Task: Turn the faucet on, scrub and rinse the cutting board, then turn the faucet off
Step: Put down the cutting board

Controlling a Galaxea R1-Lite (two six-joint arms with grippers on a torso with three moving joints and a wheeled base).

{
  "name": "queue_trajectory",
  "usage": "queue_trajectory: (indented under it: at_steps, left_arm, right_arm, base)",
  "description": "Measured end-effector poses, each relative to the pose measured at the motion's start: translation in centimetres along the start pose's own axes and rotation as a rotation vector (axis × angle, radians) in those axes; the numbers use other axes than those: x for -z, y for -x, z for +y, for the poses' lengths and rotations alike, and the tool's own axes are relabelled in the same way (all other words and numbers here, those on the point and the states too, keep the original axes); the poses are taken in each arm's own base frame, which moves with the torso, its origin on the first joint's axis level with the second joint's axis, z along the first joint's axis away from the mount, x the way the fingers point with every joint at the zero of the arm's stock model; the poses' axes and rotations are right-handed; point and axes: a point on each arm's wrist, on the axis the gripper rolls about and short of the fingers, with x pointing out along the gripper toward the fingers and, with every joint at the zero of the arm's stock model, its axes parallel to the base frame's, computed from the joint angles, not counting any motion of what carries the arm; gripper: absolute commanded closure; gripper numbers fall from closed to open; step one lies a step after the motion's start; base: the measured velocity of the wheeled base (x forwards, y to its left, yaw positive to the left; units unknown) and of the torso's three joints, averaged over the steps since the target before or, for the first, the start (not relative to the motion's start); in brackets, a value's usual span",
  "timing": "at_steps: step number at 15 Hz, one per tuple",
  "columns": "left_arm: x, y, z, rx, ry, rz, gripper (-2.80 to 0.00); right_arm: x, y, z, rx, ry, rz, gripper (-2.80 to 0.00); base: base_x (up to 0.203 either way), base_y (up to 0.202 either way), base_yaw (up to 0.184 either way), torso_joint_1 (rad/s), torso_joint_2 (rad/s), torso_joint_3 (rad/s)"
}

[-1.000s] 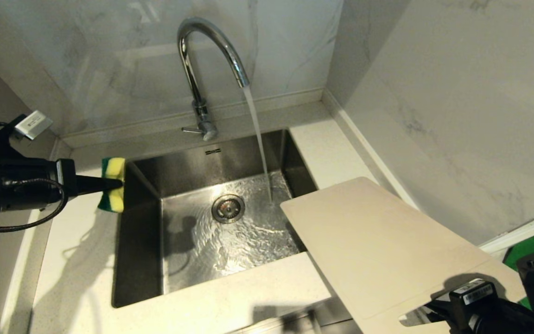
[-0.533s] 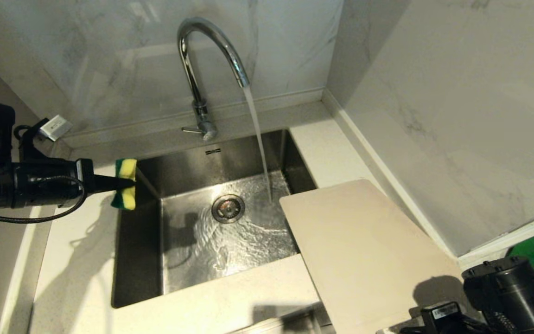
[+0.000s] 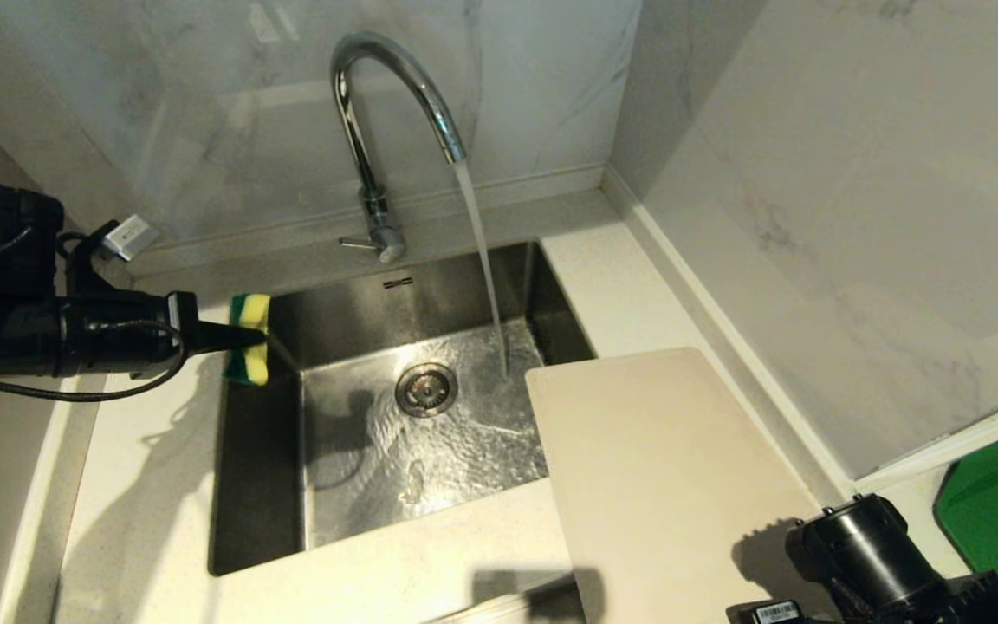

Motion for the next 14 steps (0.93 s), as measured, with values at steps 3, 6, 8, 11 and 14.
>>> queue_trajectory:
  at_steps: [3,6,8,11,14]
  left_arm:
    - [0.0,-0.6,-0.2,0.007,-0.003,0.01,0.0]
    - [0.0,-0.9,-0.2,0.012,-0.003,0.016,0.0]
    - [0.1,-1.2,-0.2,0.013,0.0,0.024,0.0]
    - [0.1,-1.4,-0.2,0.014,0.001,0.028,0.0]
    - [0.2,-1.6,-0.1,0.014,0.001,0.034,0.0]
  right_arm:
    - [0.1,-1.6,-1.0,-0.032,-0.018,-0.02,0.0]
    - [0.2,-3.1,-2.0,-0.073,-0.032,-0.022,0.0]
    - [0.2,-4.0,-2.8,-0.088,-0.034,-0.02,0.0]
    - [0.4,-5.4,-3.4,-0.122,-0.042,-0.013,0.0]
    - [0.7,-6.6,-3.6,-0.148,-0.051,-0.009,0.0]
  base:
    - [0.0,0.0,0.0,0.0,0.0,0.0]
    - [0.0,0.0,0.0,0.0,0.0,0.0]
    - [0.0,0.0,0.0,0.0,0.0,0.0]
    - [0.0,0.0,0.0,0.0,0.0,0.0]
    - [0.0,0.0,0.0,0.0,0.0,0.0]
